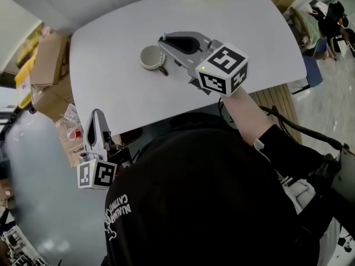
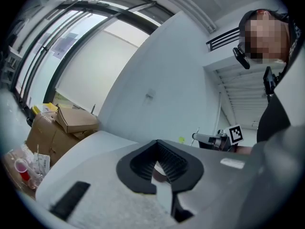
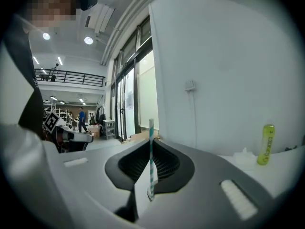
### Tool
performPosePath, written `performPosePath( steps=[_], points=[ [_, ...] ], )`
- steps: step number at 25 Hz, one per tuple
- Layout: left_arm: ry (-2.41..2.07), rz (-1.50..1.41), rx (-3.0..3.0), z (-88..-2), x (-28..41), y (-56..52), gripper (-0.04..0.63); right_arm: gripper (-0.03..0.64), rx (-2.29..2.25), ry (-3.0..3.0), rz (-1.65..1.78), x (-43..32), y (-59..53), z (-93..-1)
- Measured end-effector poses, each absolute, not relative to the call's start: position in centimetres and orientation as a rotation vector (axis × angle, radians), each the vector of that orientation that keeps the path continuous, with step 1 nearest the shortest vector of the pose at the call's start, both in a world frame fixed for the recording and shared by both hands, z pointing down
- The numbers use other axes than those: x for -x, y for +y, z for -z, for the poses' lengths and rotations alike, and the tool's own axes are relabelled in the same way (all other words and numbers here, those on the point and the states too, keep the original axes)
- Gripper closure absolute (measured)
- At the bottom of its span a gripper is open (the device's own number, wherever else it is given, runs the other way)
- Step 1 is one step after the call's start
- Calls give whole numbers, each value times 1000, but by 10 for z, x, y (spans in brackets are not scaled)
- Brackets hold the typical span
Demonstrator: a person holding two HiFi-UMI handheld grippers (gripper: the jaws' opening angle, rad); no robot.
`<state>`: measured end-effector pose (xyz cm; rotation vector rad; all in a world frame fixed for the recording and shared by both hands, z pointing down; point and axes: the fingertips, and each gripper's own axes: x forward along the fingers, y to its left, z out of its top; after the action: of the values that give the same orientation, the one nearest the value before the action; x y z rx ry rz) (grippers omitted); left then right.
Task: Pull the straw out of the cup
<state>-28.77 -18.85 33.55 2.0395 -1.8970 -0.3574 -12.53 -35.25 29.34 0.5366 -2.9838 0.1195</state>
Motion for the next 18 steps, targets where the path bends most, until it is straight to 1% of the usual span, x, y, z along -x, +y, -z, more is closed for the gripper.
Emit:
performPosePath(
  steps=[5,11,18],
  points=[
    [-1850,394,-2075,-323,292,-152,591,591,-585,-2981,-96,124,-311,-272],
    [-1803,423,-2106,-326,299,-125,591,591,-657,-2986,-120,121,-266,-279],
    [-1724,438,-2159,-319,296,-61,591,591,-768,-2980,-166,109,-196,-271]
  ],
)
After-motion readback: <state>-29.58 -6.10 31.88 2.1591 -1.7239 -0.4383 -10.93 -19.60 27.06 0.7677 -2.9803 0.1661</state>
